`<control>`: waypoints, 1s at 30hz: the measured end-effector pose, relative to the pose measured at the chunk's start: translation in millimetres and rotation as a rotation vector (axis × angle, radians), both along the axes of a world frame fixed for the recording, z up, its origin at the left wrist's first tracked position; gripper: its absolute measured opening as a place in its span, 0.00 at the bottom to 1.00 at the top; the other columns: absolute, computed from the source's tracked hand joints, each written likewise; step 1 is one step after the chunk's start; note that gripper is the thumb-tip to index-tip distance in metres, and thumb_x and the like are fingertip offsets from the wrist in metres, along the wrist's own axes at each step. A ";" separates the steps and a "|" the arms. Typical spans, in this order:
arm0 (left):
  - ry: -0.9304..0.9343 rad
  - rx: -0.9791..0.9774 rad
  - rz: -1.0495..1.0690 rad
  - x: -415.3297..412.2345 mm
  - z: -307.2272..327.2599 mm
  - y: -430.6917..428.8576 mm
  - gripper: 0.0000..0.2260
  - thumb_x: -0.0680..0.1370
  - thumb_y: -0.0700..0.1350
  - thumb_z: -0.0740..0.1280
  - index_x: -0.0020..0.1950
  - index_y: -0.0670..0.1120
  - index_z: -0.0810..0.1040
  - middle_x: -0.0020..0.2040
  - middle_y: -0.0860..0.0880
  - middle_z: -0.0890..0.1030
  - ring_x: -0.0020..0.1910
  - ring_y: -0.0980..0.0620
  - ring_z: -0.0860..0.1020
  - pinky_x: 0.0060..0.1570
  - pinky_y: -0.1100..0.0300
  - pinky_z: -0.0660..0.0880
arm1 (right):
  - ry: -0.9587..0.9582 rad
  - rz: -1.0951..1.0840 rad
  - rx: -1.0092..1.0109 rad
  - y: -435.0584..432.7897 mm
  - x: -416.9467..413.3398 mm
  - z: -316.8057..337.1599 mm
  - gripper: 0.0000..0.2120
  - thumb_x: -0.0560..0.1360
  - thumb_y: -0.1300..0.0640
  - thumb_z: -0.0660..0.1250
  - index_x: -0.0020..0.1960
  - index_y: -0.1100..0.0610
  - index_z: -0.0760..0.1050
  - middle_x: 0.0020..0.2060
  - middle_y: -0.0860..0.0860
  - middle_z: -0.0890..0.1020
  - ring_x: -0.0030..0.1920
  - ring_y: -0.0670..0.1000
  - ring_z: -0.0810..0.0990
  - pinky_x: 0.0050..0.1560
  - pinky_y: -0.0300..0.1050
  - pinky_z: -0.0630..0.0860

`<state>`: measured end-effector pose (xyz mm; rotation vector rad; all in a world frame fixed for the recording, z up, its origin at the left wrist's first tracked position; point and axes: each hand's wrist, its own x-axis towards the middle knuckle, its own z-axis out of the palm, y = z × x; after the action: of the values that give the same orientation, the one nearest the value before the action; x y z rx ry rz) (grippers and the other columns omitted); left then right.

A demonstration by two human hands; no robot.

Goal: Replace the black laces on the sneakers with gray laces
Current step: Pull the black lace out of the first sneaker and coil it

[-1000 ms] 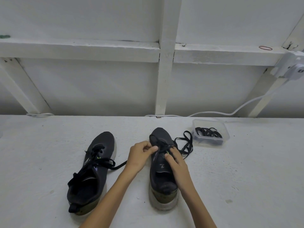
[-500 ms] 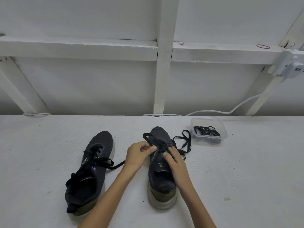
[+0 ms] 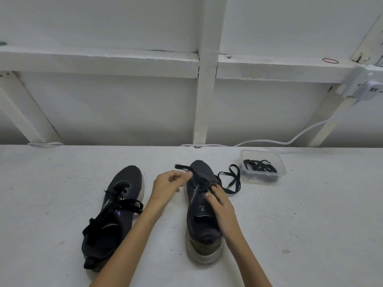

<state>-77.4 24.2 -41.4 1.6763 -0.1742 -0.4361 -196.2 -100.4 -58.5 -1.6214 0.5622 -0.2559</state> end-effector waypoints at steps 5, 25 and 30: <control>-0.103 0.147 -0.106 -9.9 -13.9 -11.6 0.05 0.72 0.48 0.75 0.43 0.48 0.83 0.40 0.52 0.83 0.39 0.56 0.79 0.42 0.63 0.73 | -0.007 0.006 -0.026 3.1 0.3 5.0 0.11 0.78 0.51 0.66 0.60 0.44 0.76 0.68 0.44 0.73 0.67 0.44 0.71 0.69 0.45 0.67; -0.143 0.097 -0.067 -13.7 -13.9 -13.9 0.07 0.74 0.45 0.74 0.38 0.44 0.80 0.32 0.53 0.78 0.34 0.56 0.74 0.37 0.67 0.72 | -0.018 0.007 0.019 2.7 -2.5 11.5 0.11 0.79 0.57 0.65 0.50 0.40 0.75 0.69 0.46 0.71 0.65 0.42 0.69 0.64 0.37 0.61; -0.254 -0.019 0.252 9.6 10.1 -5.5 0.10 0.76 0.44 0.71 0.36 0.48 0.76 0.27 0.56 0.74 0.26 0.61 0.71 0.40 0.60 0.72 | -0.021 0.021 0.053 1.7 -3.8 14.1 0.13 0.79 0.59 0.65 0.44 0.40 0.75 0.65 0.42 0.72 0.60 0.34 0.70 0.61 0.35 0.61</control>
<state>-67.8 18.7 -31.3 1.7051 -0.1506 -0.0314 -199.9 -98.8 -44.5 -1.5710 0.5313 -0.2403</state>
